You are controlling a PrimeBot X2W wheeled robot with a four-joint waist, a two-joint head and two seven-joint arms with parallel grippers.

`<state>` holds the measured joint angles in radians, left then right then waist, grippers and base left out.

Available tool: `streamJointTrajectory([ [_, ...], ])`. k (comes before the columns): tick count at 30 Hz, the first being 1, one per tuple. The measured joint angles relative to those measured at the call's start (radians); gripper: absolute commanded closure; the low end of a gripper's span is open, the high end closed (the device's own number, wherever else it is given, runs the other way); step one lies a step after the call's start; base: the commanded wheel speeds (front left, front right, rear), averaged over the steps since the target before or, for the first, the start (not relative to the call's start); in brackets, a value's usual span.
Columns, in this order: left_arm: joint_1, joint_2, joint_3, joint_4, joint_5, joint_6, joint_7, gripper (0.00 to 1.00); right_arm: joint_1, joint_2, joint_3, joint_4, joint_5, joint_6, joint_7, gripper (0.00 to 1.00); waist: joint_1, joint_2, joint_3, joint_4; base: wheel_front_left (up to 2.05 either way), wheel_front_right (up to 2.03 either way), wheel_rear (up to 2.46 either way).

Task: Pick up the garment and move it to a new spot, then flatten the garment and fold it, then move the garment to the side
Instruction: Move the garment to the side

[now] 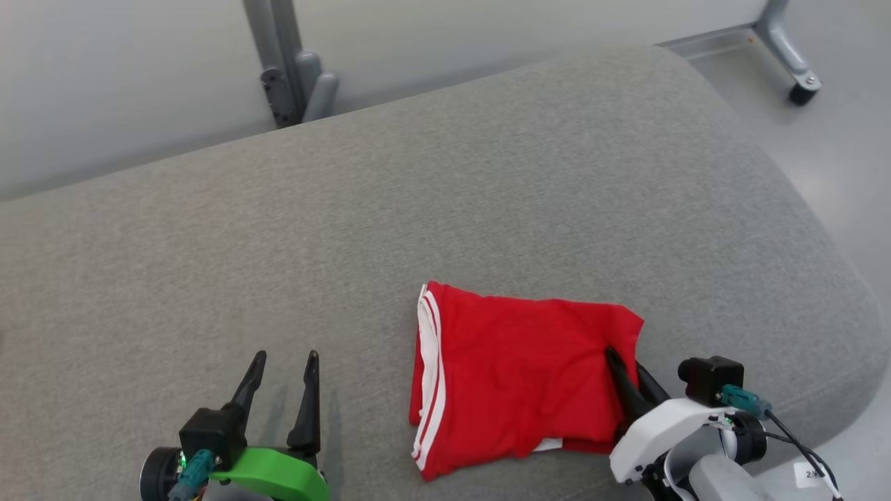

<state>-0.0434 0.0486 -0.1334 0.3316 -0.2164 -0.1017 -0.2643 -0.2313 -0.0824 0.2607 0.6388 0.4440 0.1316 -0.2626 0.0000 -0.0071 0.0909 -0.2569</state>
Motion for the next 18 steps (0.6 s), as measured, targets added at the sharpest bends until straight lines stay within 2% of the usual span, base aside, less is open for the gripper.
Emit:
streamJointTrajectory([
  [5, -0.012, 0.0, -0.01, -0.003, 0.012, -0.004, 0.0, 0.0, -0.002, 0.007, 0.012, -0.018, 0.016, 0.0, 0.0, 1.0, 0.0, 0.0, 0.009, -0.1, 0.0, 0.0, 0.0],
  [9, -0.031, 0.0, -0.014, 0.0, 0.027, -0.005, 0.0, 0.0, -0.008, 0.007, 0.006, -0.034, 0.021, 0.0, 0.0, 1.0, 0.0, 0.0, 0.032, -0.149, 0.0, 0.0, 0.0],
  [14, -0.055, -0.001, -0.027, 0.003, 0.04, -0.012, 0.0, 0.0, -0.037, 0.004, -0.006, -0.046, 0.017, 0.0, 0.0, 1.0, 0.0, 0.0, 0.074, -0.161, 0.0, 0.0, 0.0],
  [18, -0.082, -0.001, -0.032, 0.002, 0.063, -0.014, 0.0, 0.0, -0.109, -0.024, -0.031, -0.054, -0.016, 0.0, 0.0, 1.0, 0.0, 0.0, 0.103, -0.134, 0.0, 0.0, 0.0],
])
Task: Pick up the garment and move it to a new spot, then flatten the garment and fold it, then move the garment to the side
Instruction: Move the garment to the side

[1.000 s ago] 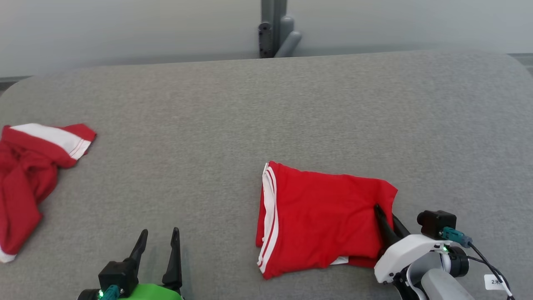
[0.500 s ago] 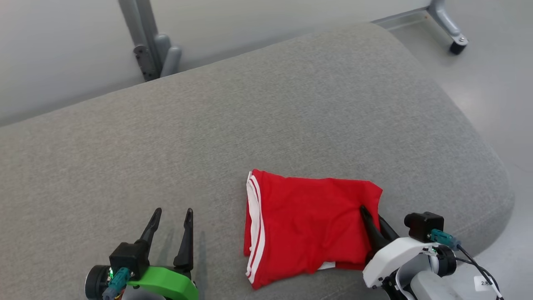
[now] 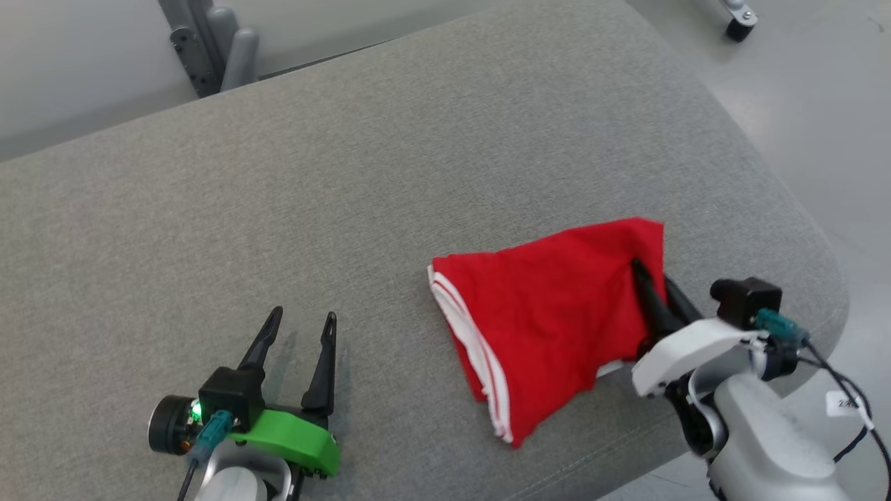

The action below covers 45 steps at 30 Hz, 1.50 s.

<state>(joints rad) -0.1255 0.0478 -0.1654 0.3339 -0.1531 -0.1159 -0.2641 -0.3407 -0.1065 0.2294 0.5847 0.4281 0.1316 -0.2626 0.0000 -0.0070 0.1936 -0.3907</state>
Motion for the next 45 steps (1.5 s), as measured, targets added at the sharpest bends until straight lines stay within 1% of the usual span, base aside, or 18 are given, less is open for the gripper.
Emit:
streamJointTrajectory([
  [3, -0.035, 0.0, -0.006, -0.003, 0.025, -0.003, 0.0, 0.0, -0.075, -0.037, -0.049, 0.017, -0.025, 0.0, 0.0, 1.0, 0.0, 0.0, 0.021, 0.039, 0.0, 0.0, 0.0],
  [7, -0.073, 0.0, -0.005, -0.015, 0.054, -0.006, 0.0, 0.0, -0.196, -0.083, -0.126, 0.08, -0.057, 0.0, 0.0, 1.0, 0.0, 0.0, 0.06, 0.105, 0.0, 0.0, 0.0],
  [14, -0.098, 0.008, 0.019, -0.063, 0.089, -0.008, 0.0, 0.0, -0.405, -0.206, -0.337, 0.235, -0.156, 0.0, 0.0, 1.0, 0.0, 0.0, 0.161, 0.232, 0.0, 0.0, 0.0],
  [18, -0.099, 0.008, 0.035, -0.079, 0.096, -0.008, 0.0, 0.0, -0.458, -0.277, -0.474, 0.319, -0.258, 0.0, 0.0, 1.0, 0.0001, 0.0, 0.218, 0.296, 0.0, 0.0, 0.0],
  [21, -0.099, 0.007, 0.036, -0.091, 0.102, -0.008, 0.0, 0.0, -0.472, -0.323, -0.586, 0.354, -0.342, 0.0, 0.0, 1.0, 0.0001, 0.0, 0.255, 0.336, 0.0, 0.0, 0.0],
  [24, -0.104, 0.007, 0.029, -0.104, 0.113, -0.008, 0.0, 0.0, -0.472, -0.351, -0.69, 0.368, -0.421, 0.0, 0.0, 1.0, 0.0001, 0.0, 0.286, 0.366, 0.0, 0.0, 0.0],
  [25, -0.107, 0.006, 0.027, -0.104, 0.115, -0.009, 0.0, 0.0, -0.468, -0.352, -0.748, 0.381, -0.463, 0.0, 0.0, 1.0, 0.0001, 0.0, 0.303, 0.381, 0.0, 0.0, 0.0],
  [26, -0.109, 0.006, 0.028, -0.104, 0.115, -0.009, 0.0, 0.0, -0.465, -0.351, -0.78, 0.383, -0.486, 0.0, 0.0, 1.0, 0.0001, 0.0, 0.31, 0.386, 0.0, 0.0, 0.0],
  [27, -0.111, 0.006, 0.028, -0.104, 0.115, -0.009, 0.0, 0.0, -0.462, -0.349, -0.807, 0.382, -0.517, 0.0, 0.0, 0.18, 0.0001, 0.0, 0.315, 0.391, 0.0, 0.0, 0.0],
  [28, -0.113, 0.006, 0.028, -0.104, 0.115, -0.009, -0.001, 0.0, -0.462, -0.344, -0.836, 0.375, -0.539, 0.0, 0.0, 0.0, 0.0001, 0.0, 0.318, 0.394, 0.0, 0.0, 0.0],
  [31, -0.114, 0.005, 0.029, -0.1, 0.114, -0.011, -0.001, 0.0, -0.463, -0.309, -0.883, 0.308, -0.585, 0.0, 0.0, 0.0, 0.0001, 0.0, 0.313, 0.394, 0.0, 0.0, 0.0],
  [33, -0.115, 0.005, 0.033, -0.097, 0.113, -0.011, -0.001, 0.0, -0.46, -0.28, -0.866, 0.246, -0.587, 0.0, 0.0, 0.0, 0.0002, 0.0, 0.301, 0.392, 0.0, 0.0, 0.0],
  [35, -0.114, 0.004, 0.035, -0.089, 0.109, -0.007, 0.0, 0.0, -0.446, -0.258, -0.825, 0.187, -0.558, 0.0, 0.0, 0.0, 0.0001, 0.0, 0.283, 0.391, 0.0, 0.0, 0.0],
  [37, -0.11, 0.004, 0.039, -0.081, 0.1, -0.004, 0.0, 0.0, -0.408, -0.241, -0.746, 0.126, -0.531, 0.0, 0.0, 0.0, 0.0001, 0.0, 0.259, 0.389, 0.0, 0.0, 0.0],
  [40, -0.092, 0.003, 0.04, -0.066, 0.092, 0.002, 0.0, 0.0, -0.34, -0.188, -0.634, 0.042, -0.463, 0.0, 0.0, 0.0, 0.0001, 0.0, 0.217, 0.387, 0.0, 0.0, 0.0],
  [41, -0.092, 0.003, 0.04, -0.066, 0.092, 0.002, 0.0, 0.0, -0.34, -0.188, -0.634, 0.042, -0.463, 0.0, 0.0, 0.0, 0.0001, 0.0, 0.217, 0.387, 0.0, 0.0, 0.0],
  [42, -0.073, 0.002, 0.042, -0.058, 0.081, 0.009, 0.0, 0.0, -0.289, -0.148, -0.561, -0.007, -0.416, 0.0, 0.0, 0.0, 0.0, 0.0, 0.187, 0.386, 0.0, 0.0, 0.0],
  [45, -0.055, 0.002, 0.04, -0.045, 0.053, 0.028, 0.0, 0.0, -0.209, -0.108, -0.472, -0.073, -0.371, 0.0, 0.0, 0.0, 0.0, 0.0, 0.141, 0.384, 0.0, 0.0, 0.0],
])
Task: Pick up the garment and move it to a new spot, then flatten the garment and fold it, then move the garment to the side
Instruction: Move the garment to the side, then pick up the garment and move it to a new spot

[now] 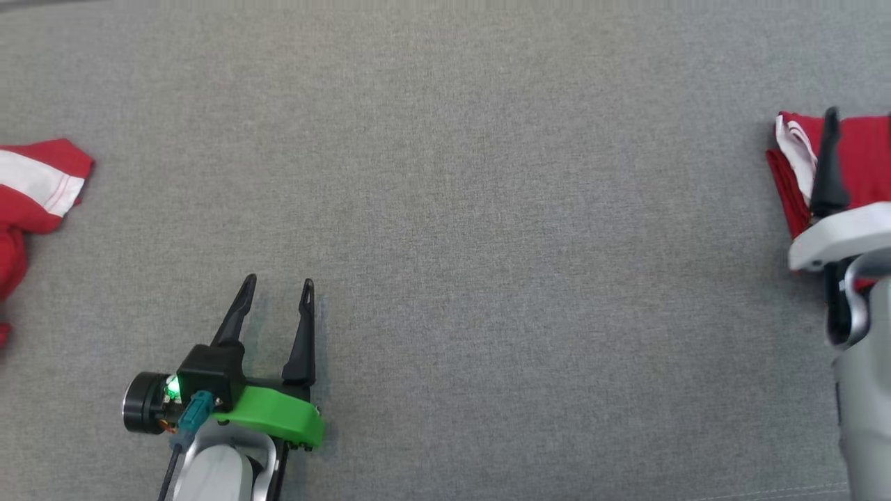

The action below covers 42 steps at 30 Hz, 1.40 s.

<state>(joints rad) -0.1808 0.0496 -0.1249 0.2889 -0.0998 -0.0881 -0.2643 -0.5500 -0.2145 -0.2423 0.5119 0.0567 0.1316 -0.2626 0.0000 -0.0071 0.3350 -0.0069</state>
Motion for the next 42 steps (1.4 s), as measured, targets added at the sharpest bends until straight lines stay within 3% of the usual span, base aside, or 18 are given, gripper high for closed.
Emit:
streamJointTrajectory([
  [10, 0.07, 0.0, -0.005, 0.026, -0.041, 0.026, 0.0, 0.0, 0.245, 0.084, 0.161, -0.092, 0.066, 0.0, 0.0, 0.0, 0.0, 0.0, -0.129, 0.004, 0.0, 0.0, 0.0],
  [17, 0.152, 0.0, 0.026, 0.034, -0.053, 0.035, 0.0, 0.0, 0.387, 0.136, 0.203, -0.132, 0.093, 0.0, 0.0, 0.0, 0.0, 0.0, -0.222, 0.009, 0.0, 0.0, 0.0],
  [30, 0.221, 0.0, 0.061, 0.03, -0.055, 0.035, 0.0, 0.0, 0.477, 0.161, 0.234, -0.238, 0.075, 0.0, 0.0, 0.0, -0.0001, 0.0, -0.352, 0.005, 0.0, 0.0, 0.0],
  [42, 0.234, 0.0, 0.071, 0.015, -0.068, 0.037, 0.0, 0.0, 0.509, 0.164, 0.247, -0.249, 0.087, 0.0, 0.0, 0.0, -0.0001, 0.0, -0.361, 0.016, 0.0, 0.0, 0.0],
])
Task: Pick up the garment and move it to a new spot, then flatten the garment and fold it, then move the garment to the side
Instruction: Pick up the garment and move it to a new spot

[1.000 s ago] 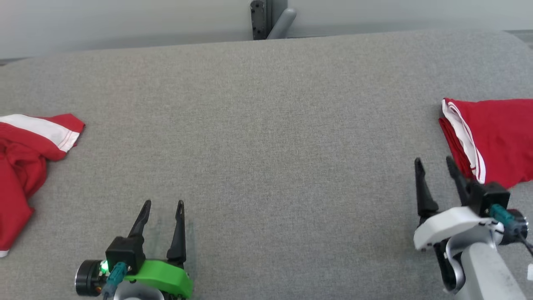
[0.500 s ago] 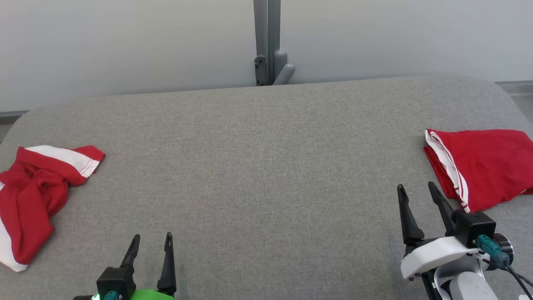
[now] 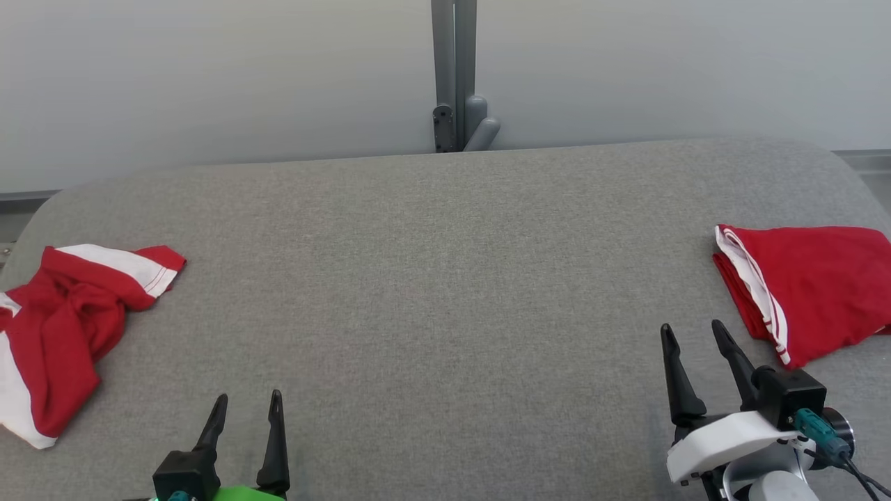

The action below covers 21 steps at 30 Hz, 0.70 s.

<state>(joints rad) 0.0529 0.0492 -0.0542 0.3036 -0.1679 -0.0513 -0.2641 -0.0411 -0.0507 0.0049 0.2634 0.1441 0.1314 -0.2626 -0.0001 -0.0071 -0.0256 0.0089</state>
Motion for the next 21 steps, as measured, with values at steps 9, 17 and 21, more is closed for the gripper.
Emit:
streamJointTrajectory([
  [9, -0.013, 0.0, 0.027, 0.009, 0.021, -0.002, 0.0, 0.0, 0.017, 0.001, 0.041, 0.006, 0.04, 0.0, 0.0, 0.0, 0.0, 0.0, 0.014, 0.101, 0.0, 0.0, 0.0],
  [17, -0.008, -0.001, 0.077, 0.021, 0.037, -0.013, 0.0, 0.0, 0.007, 0.001, 0.102, 0.028, 0.052, 0.0, 0.0, 0.0, 0.0, 0.0, 0.026, 0.267, 0.0, 0.0, 0.0],
  [21, 0.013, 0.001, 0.107, 0.023, 0.028, -0.013, 0.0, 0.0, -0.017, 0.002, 0.143, 0.033, 0.064, 0.0, 0.0, 0.0, 0.0, 0.0, 0.031, 0.356, 0.0, 0.0, 0.0],
])
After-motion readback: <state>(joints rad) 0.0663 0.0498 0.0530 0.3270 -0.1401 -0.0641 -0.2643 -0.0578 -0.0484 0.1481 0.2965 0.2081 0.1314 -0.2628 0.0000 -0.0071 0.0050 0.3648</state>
